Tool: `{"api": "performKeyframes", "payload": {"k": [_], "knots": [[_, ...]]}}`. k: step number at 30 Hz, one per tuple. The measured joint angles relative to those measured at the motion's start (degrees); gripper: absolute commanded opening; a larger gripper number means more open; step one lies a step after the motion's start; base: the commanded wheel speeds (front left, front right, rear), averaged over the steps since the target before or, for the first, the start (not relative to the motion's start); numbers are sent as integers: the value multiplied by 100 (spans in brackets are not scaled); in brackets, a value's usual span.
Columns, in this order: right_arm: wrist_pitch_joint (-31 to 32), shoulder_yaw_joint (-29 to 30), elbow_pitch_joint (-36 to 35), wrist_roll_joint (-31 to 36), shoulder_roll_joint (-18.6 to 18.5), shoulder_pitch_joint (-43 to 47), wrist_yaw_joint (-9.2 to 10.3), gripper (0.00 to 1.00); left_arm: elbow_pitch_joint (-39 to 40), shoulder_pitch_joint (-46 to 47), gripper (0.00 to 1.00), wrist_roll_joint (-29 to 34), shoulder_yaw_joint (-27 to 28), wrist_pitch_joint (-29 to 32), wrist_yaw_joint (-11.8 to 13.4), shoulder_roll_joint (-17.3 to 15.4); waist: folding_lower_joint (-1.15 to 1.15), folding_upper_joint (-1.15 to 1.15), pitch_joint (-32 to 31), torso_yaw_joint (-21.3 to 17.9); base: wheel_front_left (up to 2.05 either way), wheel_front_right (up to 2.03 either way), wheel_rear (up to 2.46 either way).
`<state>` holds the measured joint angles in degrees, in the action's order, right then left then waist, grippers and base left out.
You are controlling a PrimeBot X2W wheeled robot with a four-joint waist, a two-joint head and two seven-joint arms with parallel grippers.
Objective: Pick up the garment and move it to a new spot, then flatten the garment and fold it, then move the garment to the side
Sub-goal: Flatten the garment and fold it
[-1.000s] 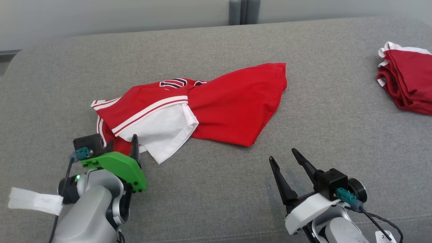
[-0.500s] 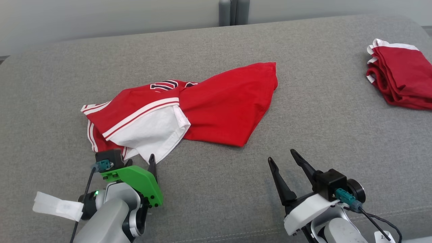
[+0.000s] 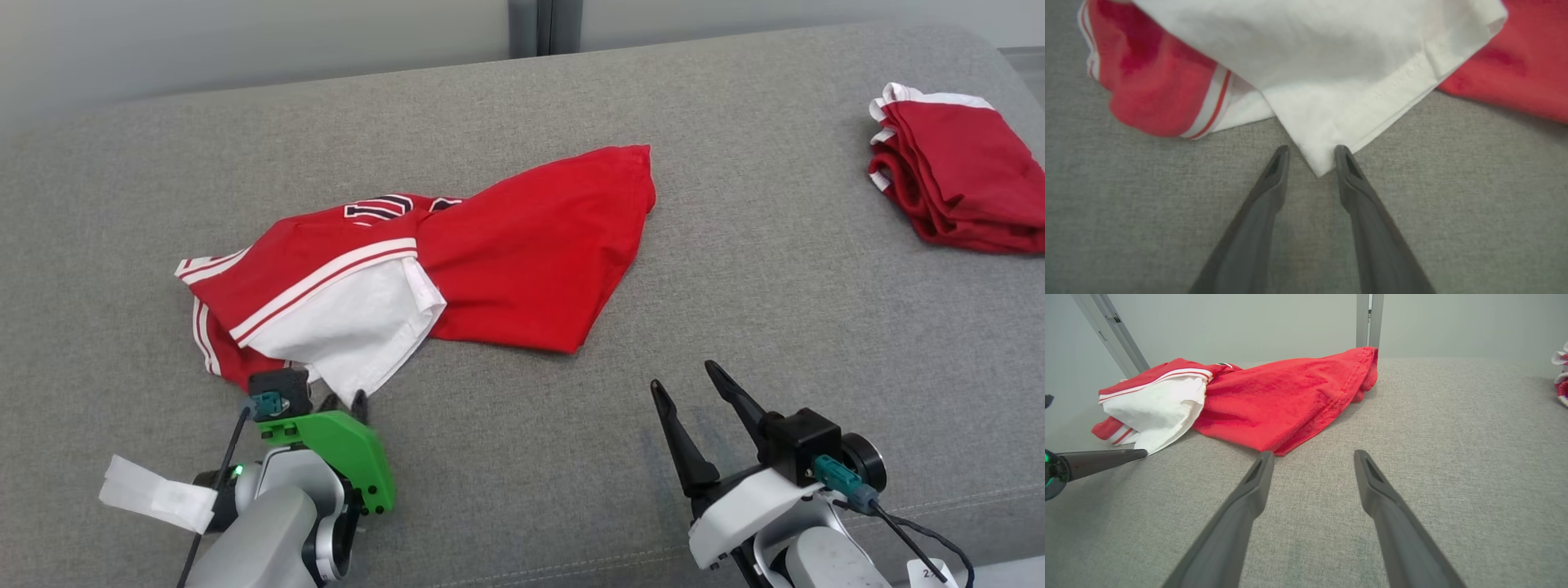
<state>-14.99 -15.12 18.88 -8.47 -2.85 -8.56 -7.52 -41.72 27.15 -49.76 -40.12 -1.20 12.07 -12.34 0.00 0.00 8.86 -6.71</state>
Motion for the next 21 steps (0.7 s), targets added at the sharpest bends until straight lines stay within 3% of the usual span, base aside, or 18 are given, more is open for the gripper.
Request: {"api": "performKeyframes", "payload": {"k": [5,11,21], "knots": [[0,18,-1,8,0,8,0,100,-63,4,0,4,29,-270,-51,70,0,0,-44,52,0,0,0],[0,25,2,11,0,68,0,100,242,-256,0,-153,331,-727,-44,-70,0,0,-149,152,0,0,0],[0,83,-10,24,1,150,0,100,1441,-1009,0,-349,853,-1049,435,-723,0,0,-256,356,0,0,0]]}}
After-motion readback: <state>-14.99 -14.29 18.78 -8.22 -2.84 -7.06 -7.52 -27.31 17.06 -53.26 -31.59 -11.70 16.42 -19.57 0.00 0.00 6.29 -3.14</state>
